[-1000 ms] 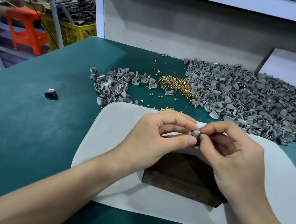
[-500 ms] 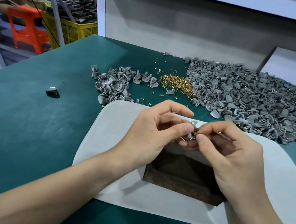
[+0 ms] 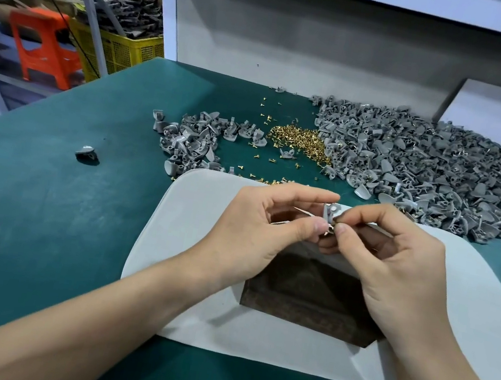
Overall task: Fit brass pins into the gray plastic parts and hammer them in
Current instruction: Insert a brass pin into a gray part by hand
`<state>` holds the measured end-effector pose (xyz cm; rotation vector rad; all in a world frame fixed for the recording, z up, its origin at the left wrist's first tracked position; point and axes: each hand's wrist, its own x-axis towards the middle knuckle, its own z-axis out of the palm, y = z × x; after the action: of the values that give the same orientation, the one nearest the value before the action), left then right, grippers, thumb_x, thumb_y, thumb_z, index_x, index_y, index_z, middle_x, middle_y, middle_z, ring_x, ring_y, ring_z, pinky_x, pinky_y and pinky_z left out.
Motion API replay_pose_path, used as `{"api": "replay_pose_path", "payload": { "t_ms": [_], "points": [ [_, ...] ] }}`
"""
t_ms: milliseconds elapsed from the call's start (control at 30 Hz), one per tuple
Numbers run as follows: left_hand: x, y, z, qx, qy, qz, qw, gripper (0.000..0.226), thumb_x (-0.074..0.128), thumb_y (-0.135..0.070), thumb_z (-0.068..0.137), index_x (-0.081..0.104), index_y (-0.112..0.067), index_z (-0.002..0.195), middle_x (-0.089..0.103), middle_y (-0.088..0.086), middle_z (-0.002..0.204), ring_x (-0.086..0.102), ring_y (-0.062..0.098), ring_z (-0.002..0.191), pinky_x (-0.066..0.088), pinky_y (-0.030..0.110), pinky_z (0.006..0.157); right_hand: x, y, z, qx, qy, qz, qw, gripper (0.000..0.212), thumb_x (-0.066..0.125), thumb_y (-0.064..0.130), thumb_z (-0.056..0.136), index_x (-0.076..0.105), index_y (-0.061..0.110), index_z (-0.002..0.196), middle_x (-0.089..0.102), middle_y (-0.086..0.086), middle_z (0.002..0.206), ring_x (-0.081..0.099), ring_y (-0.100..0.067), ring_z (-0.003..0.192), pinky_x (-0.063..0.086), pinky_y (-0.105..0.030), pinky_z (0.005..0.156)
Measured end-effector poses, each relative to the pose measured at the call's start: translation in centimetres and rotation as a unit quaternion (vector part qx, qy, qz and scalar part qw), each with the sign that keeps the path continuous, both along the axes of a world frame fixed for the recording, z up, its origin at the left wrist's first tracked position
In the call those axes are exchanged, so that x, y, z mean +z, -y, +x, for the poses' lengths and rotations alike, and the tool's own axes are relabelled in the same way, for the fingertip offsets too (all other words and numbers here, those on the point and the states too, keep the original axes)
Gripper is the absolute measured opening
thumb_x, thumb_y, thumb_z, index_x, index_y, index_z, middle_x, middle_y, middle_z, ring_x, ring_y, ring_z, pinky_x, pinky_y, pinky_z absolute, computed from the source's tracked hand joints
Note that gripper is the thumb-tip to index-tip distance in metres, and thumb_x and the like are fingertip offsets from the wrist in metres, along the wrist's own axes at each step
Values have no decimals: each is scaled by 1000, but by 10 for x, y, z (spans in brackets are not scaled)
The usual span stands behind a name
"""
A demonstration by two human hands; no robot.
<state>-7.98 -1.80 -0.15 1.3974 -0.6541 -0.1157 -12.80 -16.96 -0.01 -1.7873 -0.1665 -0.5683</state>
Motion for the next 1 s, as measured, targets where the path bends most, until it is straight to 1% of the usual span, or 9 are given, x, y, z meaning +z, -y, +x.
{"api": "replay_pose_path", "payload": {
  "t_ms": [100,167,300,400,500,567,667,867,1000],
  "points": [
    [1,0,0,-12,-15,0,1000,31,64,3,84,68,-20,104,69,-9,78,65,7,69,52,16,73,0,-1,-1,-9,-4,7,1000,12,69,8,78,63,18,75,70,-6,67,70,-20,62,59,-30,67],
    [1,0,0,-19,-17,-1,1000,32,63,3,85,68,-21,105,68,-6,79,64,8,68,51,16,74,0,-1,-1,-13,-4,6,1000,7,65,12,76,62,18,76,69,-5,67,69,-20,60,59,-32,66],
    [1,0,0,-28,-27,-11,999,32,62,5,85,67,-18,107,68,2,87,65,9,72,53,18,75,2,0,0,-22,42,-51,998,28,66,-5,80,62,21,75,59,-6,81,65,-25,63,57,-33,63],
    [0,0,2,-31,-28,-8,999,31,62,4,85,68,-18,106,69,2,90,66,12,79,56,24,80,1,1,1,-38,33,-68,996,22,69,6,77,62,26,72,52,-7,69,56,-30,62,50,-44,62],
    [0,0,2,-38,-32,-8,999,30,62,4,85,68,-17,106,69,3,91,66,13,81,56,25,81,1,1,0,-44,28,-78,996,18,67,11,76,62,27,72,53,1,66,52,-17,59,47,-35,59],
    [0,0,2,-40,-34,-8,999,29,62,4,84,67,-15,106,69,0,89,66,12,80,56,23,78,1,1,0,-44,29,-77,996,21,68,9,77,62,28,72,55,5,66,52,-12,58,46,-28,57],
    [0,0,1,-41,-39,-11,998,27,63,6,83,68,-11,104,69,-1,86,66,9,78,56,21,74,0,1,1,-49,26,-67,996,14,66,14,75,62,27,71,55,9,63,50,-8,56,44,-20,56],
    [0,0,1,-36,-40,-3,999,25,65,4,82,68,-8,104,68,6,88,66,14,78,58,29,79,0,0,1,-56,15,-70,996,12,65,16,73,62,27,70,57,8,63,51,-6,56,45,-20,56],
    [0,0,1,-36,-40,-1,999,26,65,5,81,68,-8,103,68,6,87,65,13,79,57,26,77,0,2,1,-52,4,-66,996,11,65,16,72,62,26,69,57,8,62,51,-8,56,46,-21,57]
  ]
}}
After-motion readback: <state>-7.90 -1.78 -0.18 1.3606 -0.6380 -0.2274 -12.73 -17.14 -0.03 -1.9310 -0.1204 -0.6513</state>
